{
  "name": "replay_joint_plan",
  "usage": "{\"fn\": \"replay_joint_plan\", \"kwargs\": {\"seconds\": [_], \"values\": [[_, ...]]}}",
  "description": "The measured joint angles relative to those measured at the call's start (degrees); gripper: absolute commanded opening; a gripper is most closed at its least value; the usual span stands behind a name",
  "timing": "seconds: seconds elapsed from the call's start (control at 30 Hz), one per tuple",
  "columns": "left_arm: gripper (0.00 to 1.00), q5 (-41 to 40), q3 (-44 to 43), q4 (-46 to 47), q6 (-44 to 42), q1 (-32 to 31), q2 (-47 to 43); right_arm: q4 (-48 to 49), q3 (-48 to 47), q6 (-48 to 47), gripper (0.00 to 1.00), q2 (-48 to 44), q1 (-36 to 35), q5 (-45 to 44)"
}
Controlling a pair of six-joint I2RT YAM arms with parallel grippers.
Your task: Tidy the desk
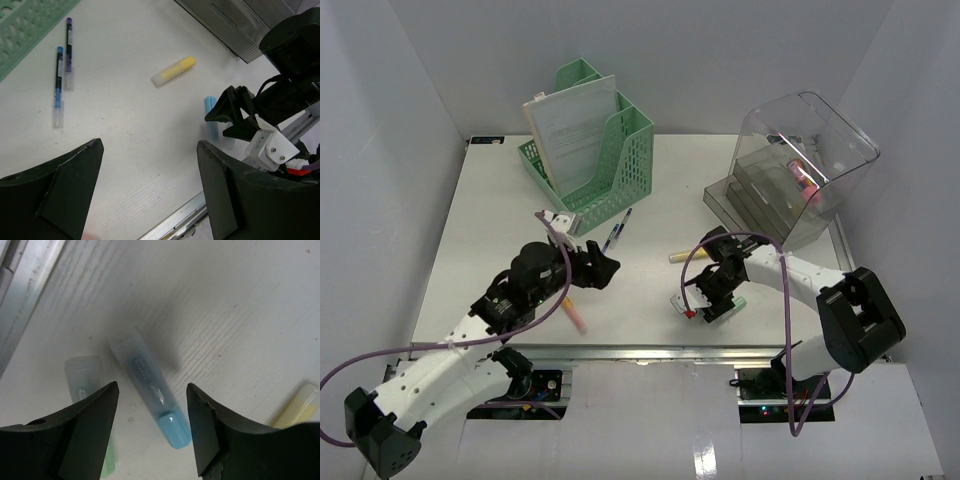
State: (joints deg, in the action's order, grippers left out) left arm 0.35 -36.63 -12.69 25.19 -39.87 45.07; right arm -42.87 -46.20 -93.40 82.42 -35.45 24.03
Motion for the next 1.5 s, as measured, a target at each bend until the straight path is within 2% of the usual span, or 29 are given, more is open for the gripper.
{"fn": "replay_joint_plan", "kwargs": {"seconds": [0.17,0.3,0.4,0.43,0.47,0.63,0.8,0.9,1.03,1.17,1.27,1.37,1.5], "values": [[0.88,-5.3,2.3,-4.2,0.1,0.1,-10.2,2.7,-0.9,0.1,0.52,2.7,-0.4,-2.0],[0.88,-8.9,3.6,-6.1,3.1,0.1,-13.0,3.6,-1.7,0.3,0.45,5.0,-0.7,-3.1],[0.88,-10.5,5.2,-8.4,5.7,0.1,-13.7,4.0,-2.6,0.6,0.34,6.0,-0.9,-3.4],[0.88,-10.9,5.8,-9.3,6.6,0.1,-13.8,4.1,-2.8,0.8,0.25,6.2,-1.0,-3.6],[0.89,-11.2,6.2,-10.1,7.8,0.1,-14.1,4.3,-2.9,1.2,0.21,6.5,-1.0,-3.9],[0.85,-14.5,7.3,-14.4,14.3,0.1,-16.3,6.1,-5.8,5.4,0.09,9.3,-1.1,-4.8],[0.83,-20.9,7.3,-20.8,23.8,0.1,-18.5,8.7,-9.3,14.9,0.08,12.0,-1.1,-4.9],[0.82,-24.5,7.2,-25.3,29.7,0.1,-17.5,9.2,-12.8,23.7,0.08,12.2,-1.1,-4.5],[0.82,-28.4,6.2,-31.6,36.3,0.1,-11.8,10.5,-20.1,35.8,0.08,10.3,-0.3,-4.0],[0.83,-30.2,5.5,-34.9,40.4,0.1,-4.4,12.1,-24.3,47.5,0.08,5.4,3.6,-5.1],[0.83,-30.7,5.5,-36.5,42.6,0.2,-0.9,14.5,-25.6,55.3,0.08,2.6,7.4,-10.0],[0.83,-31.0,5.5,-37.2,43.9,0.2,0.1,17.4,-25.3,61.1,0.08,0.7,10.0,-18.9],[0.83,-31.0,5.5,-37.4,44.6,0.2,0.2,21.4,-22.8,65.5,0.11,-0.5,10.7,-30.3]]}}
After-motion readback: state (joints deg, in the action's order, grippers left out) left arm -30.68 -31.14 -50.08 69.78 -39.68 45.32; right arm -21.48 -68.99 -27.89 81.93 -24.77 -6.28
